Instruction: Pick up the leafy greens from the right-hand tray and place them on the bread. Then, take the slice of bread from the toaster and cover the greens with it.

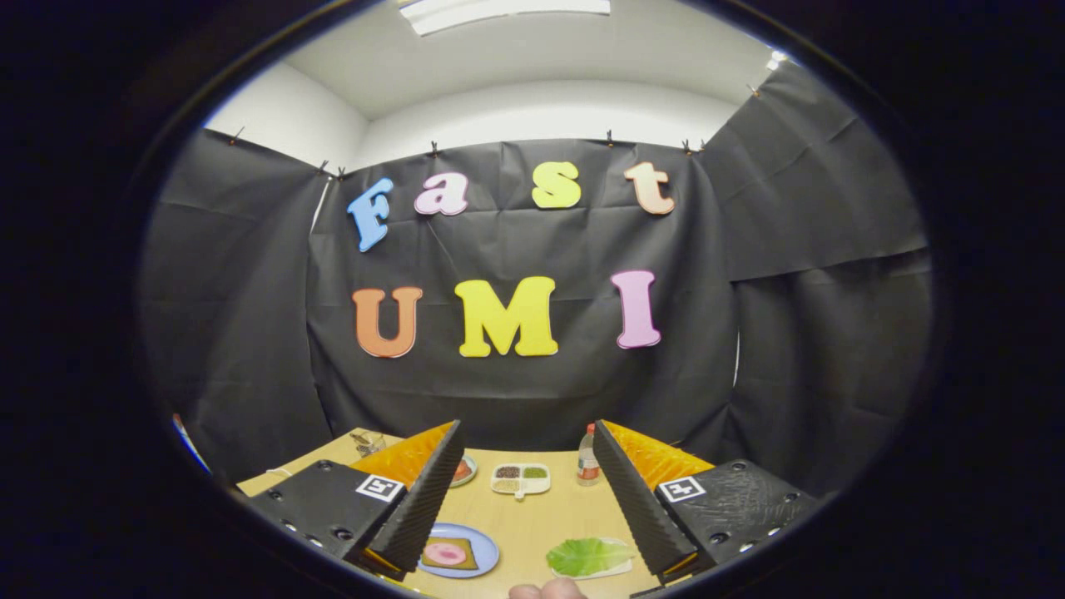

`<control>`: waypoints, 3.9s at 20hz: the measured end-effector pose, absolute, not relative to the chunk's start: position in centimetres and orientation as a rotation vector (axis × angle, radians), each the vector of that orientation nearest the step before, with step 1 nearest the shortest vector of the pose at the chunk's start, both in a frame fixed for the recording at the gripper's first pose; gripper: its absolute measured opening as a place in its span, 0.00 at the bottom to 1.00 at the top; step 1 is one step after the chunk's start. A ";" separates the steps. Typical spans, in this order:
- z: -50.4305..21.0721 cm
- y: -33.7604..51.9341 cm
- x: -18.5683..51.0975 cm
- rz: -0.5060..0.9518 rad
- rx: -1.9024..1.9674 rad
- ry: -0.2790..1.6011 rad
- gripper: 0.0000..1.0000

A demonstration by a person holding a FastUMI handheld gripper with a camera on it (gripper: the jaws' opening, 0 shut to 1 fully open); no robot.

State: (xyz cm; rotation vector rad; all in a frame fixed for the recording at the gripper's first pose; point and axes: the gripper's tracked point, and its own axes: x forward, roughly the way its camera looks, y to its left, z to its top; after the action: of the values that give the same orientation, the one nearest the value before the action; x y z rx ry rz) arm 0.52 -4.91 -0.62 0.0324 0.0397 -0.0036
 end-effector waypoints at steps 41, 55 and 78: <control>-41.8 -14.4 9.0 0.025 -0.083 0.844 0.95; -42.7 -15.0 9.7 0.048 -0.067 0.846 0.02; -42.9 -14.2 9.1 0.126 -0.092 0.877 0.90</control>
State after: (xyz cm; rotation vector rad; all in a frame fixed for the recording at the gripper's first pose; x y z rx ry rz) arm 9.09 -14.22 -42.85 -0.0918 0.8773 0.1264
